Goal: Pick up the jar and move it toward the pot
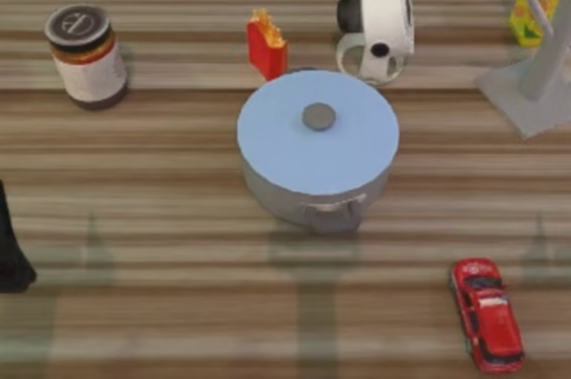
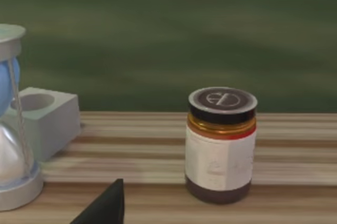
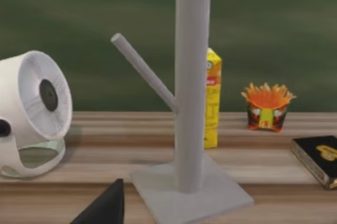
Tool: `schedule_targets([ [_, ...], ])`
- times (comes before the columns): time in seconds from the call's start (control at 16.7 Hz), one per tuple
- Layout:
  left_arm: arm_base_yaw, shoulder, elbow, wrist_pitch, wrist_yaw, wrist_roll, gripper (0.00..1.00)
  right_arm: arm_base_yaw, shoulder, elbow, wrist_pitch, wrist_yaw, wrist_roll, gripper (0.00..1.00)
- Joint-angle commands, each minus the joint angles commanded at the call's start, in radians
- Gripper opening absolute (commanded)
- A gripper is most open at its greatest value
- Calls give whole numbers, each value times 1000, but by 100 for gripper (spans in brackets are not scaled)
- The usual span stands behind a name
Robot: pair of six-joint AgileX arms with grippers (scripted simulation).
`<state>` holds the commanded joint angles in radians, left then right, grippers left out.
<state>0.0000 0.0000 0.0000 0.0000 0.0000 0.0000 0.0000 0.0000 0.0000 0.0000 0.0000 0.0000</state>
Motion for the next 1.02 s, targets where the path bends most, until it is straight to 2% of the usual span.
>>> schedule_targets([
  [0.24, -2, 16, 26, -5, 3, 4, 100, 0, 0, 0, 0, 0, 0, 100],
  [0.42, -5, 90, 139, -32, 12, 20, 100, 0, 0, 0, 0, 0, 0, 100],
  [0.72, -9, 345, 460, -141, 35, 69, 100, 0, 0, 0, 0, 0, 0, 100],
  [1.02, -11, 755, 859, -340, 64, 139, 100, 0, 0, 0, 0, 0, 0, 100],
])
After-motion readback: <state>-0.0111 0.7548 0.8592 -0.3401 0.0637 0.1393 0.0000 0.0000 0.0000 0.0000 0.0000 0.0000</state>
